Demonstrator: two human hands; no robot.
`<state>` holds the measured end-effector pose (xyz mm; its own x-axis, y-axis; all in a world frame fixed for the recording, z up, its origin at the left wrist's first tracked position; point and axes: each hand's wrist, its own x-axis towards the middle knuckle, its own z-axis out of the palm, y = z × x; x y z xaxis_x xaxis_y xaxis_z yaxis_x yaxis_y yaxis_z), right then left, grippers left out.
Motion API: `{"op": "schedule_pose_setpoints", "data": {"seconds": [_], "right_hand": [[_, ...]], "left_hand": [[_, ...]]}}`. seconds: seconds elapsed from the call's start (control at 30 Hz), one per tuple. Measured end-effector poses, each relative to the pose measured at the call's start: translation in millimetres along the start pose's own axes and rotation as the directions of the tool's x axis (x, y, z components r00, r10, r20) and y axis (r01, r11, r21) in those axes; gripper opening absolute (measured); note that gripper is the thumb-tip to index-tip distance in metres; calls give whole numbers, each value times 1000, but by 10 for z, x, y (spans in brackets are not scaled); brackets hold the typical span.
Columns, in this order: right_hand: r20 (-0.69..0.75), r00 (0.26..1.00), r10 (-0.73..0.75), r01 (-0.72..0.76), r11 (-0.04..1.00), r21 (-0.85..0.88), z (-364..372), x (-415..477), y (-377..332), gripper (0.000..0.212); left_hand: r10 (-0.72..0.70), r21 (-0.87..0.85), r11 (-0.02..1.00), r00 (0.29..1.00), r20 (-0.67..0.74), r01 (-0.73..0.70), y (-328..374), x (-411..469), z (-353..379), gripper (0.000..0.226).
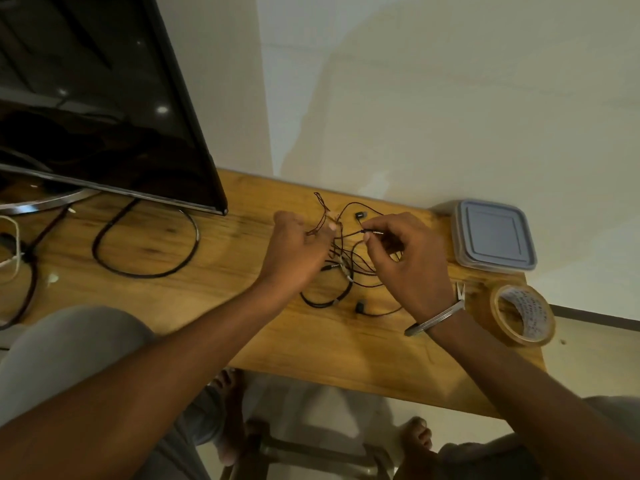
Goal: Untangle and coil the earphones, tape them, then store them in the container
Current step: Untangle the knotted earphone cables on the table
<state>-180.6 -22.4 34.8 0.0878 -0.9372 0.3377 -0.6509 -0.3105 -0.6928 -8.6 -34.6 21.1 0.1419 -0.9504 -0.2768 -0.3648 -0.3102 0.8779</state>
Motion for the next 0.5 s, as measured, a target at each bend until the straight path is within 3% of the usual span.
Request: {"op": "schedule_pose_setpoints", "data": {"seconds": [0.03,0.1,0.17,0.2,0.33,0.5], "right_hand": [[11,999,-44,44,999,-28,-17,12,32,15],[35,993,-115,117,991,-68,-28,24,60,14],[41,990,-137,140,988,-62,-26,15,49,13],[40,989,-140,142,988,-53,-24,8,43,13],[-21,989,-146,146,989,-17,-32,-7,46,14],[-73,986,-152,153,988,5,-54,35,25,11]], "left_hand": [[148,86,986,989,-22,-145,-16,-26,-1,55],[446,135,881,891,80,-453,4,-62,16,56],[584,60,794,787,199,-605,44,-79,40,42],[603,25,782,767,219,-622,57,-86,50,36],[578,-75,816,803,149,-573,46,-60,9,22],[591,-33,807,802,87,-590,66,1,-52,14]]}}
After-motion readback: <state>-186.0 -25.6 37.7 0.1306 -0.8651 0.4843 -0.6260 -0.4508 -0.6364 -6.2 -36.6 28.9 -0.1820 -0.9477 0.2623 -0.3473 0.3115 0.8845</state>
